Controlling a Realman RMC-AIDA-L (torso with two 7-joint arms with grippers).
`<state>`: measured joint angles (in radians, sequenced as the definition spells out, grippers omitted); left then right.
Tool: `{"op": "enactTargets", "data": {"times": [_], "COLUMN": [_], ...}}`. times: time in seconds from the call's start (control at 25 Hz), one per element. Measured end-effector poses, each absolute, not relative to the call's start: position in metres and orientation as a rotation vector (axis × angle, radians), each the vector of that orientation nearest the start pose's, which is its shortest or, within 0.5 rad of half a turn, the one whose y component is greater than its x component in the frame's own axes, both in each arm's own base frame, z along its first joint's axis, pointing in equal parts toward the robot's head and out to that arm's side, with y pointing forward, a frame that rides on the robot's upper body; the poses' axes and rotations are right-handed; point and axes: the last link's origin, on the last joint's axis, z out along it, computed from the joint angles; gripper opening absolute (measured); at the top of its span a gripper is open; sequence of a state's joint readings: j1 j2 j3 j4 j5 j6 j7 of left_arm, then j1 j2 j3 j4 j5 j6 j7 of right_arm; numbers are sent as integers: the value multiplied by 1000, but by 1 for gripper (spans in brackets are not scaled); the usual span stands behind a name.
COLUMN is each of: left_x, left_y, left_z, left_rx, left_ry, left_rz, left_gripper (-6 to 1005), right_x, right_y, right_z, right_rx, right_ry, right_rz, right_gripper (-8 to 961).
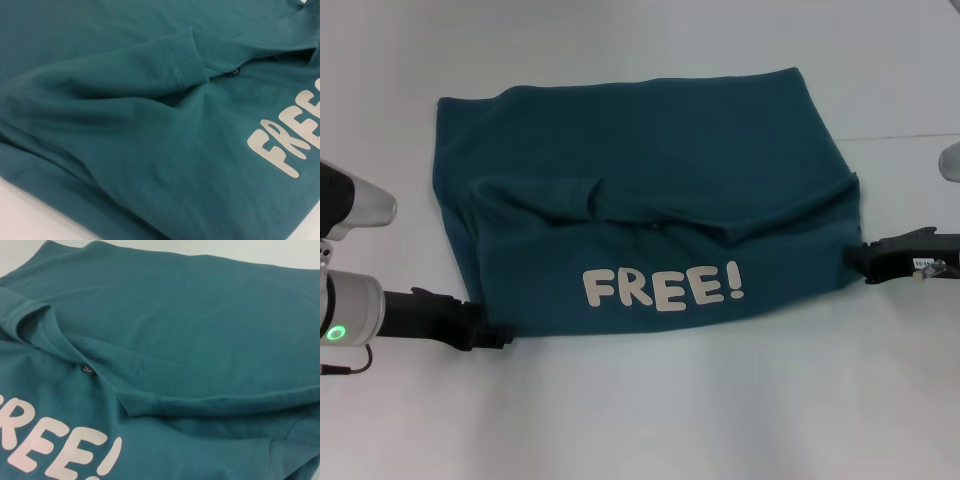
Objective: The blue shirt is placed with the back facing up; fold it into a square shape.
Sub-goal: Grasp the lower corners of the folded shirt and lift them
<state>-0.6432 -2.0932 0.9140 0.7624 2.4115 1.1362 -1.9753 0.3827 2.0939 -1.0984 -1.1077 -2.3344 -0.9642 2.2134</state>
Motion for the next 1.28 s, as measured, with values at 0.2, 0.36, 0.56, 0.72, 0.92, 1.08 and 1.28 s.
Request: {"op": "enactTargets", "data": {"times": [0.2,0.36,0.56,0.72,0.92,1.08,1.28], "left_x": [-273,-272,-269,-267,-267,-267,-266], "left_y": [387,387,388,387,387,387,387], "left_z": [-18,-19,-20,-23,-24,-25,-25], "left_rx": [-2520,-2521,-2527,-2532,-2534,-2540,-2541], "left_ry": [-981,-980,-972,-964,-959,-951,-949], "left_rz": [19,15,10,8,11,13,13], "left_gripper": [667,665,663,661,647,620,490], "right_x": [293,293,295,296,296,296,296], "right_y": [376,376,375,376,376,376,376], "right_z": [34,34,34,34,34,35,35], "right_rx": [-2168,-2166,-2163,-2161,-2158,-2157,-2157], "right_ry": [1016,1019,1028,1030,1029,1029,1029], "right_rz": [74,75,75,76,77,77,76], "right_gripper": [36,35,35,36,36,35,36]}}
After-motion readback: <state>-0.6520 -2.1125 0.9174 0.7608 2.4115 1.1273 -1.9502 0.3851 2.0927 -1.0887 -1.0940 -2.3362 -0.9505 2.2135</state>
